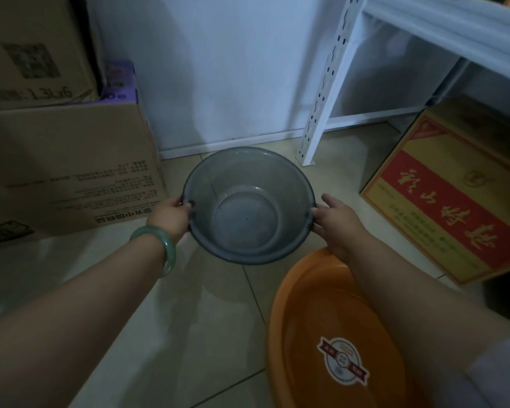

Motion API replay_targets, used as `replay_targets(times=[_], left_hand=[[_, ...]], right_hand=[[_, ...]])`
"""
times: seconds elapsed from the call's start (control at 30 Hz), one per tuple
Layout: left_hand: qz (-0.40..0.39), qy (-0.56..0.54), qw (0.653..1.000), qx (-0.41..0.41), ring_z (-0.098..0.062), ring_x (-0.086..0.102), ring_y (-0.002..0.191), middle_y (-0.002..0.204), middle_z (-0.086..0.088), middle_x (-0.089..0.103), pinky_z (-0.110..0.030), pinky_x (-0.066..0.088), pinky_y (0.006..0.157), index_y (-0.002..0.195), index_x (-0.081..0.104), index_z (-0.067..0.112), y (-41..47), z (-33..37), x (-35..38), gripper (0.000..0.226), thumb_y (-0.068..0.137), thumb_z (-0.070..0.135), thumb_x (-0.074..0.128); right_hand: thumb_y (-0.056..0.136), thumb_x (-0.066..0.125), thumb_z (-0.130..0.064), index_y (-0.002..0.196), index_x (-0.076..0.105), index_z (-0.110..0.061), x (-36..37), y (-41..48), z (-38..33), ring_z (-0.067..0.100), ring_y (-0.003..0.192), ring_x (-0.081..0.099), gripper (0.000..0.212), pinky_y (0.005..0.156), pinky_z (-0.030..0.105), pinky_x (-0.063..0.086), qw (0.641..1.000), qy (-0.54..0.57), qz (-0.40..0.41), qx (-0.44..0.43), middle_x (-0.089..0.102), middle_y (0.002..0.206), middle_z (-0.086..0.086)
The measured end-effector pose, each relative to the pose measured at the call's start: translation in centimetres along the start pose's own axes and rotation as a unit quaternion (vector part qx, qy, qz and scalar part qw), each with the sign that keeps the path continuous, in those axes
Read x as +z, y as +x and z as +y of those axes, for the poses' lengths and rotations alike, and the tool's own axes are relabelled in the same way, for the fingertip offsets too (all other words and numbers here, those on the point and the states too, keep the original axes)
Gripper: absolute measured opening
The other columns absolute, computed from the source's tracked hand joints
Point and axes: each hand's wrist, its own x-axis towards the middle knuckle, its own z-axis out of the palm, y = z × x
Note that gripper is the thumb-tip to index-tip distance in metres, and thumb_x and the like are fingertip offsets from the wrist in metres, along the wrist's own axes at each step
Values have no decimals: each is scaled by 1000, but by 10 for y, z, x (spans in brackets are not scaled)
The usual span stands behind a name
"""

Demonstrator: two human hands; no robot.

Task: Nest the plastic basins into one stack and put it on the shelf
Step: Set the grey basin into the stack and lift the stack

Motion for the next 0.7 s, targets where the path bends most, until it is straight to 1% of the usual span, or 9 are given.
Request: replay_targets(times=[0.13,0.3,0.33,0.4,0.47,0.53,0.6,0.67,0.7], left_hand=[[24,-26,998,44,-33,63,94,98,-9,64,-53,50,92,118,64,16,-17,18,-5,36,86,5,50],[34,-59,992,106,-32,65,92,88,-6,66,-53,51,91,108,61,32,-56,40,0,37,84,7,50],[36,-65,990,116,-30,66,89,87,-3,67,-52,51,91,108,61,33,-64,45,2,37,84,7,50],[31,-74,987,138,-22,66,80,90,-2,68,-49,52,91,103,64,34,-82,55,6,34,85,9,50],[18,-72,985,158,-21,66,81,87,0,69,-50,52,91,91,68,34,-101,64,11,29,83,11,52],[-5,-68,981,183,-23,66,83,81,5,69,-51,53,89,80,69,33,-121,70,19,26,83,13,54],[-25,-48,979,197,-22,68,85,80,13,69,-48,54,88,74,69,39,-144,73,27,25,82,19,56],[-47,-31,977,204,-21,68,84,80,14,69,-44,56,84,75,67,42,-167,72,36,26,83,19,57],[-58,-28,976,209,-20,67,83,80,12,68,-43,57,82,81,67,39,-178,70,41,24,84,17,57]], right_hand=[[95,44,5,153,19,-11,-5,-21,-4,31,130,49,65,103,44,45,997,55,-12,-50,39,153,11],[95,42,5,151,25,-14,-21,-50,-15,26,129,50,62,94,38,50,989,93,0,-112,39,153,7],[95,43,5,151,26,-14,-26,-56,-18,25,127,52,62,90,36,52,987,100,6,-122,41,153,7],[95,44,4,150,28,-15,-40,-71,-22,24,125,54,61,84,32,54,984,112,21,-140,43,150,7],[95,47,0,149,31,-17,-58,-87,-25,24,121,57,59,84,34,56,981,112,43,-151,47,147,7],[93,52,-4,148,34,-18,-78,-103,-24,23,115,61,59,76,32,60,978,101,80,-163,50,144,9],[91,59,-9,146,37,-16,-97,-118,-21,18,104,65,60,69,29,61,974,84,131,-162,55,139,10],[88,64,-15,143,44,-13,-116,-132,-14,16,96,66,59,75,35,60,972,67,172,-147,62,130,10],[86,66,-18,140,48,-12,-124,-138,-9,16,93,67,57,79,39,59,970,56,190,-138,65,123,9]])
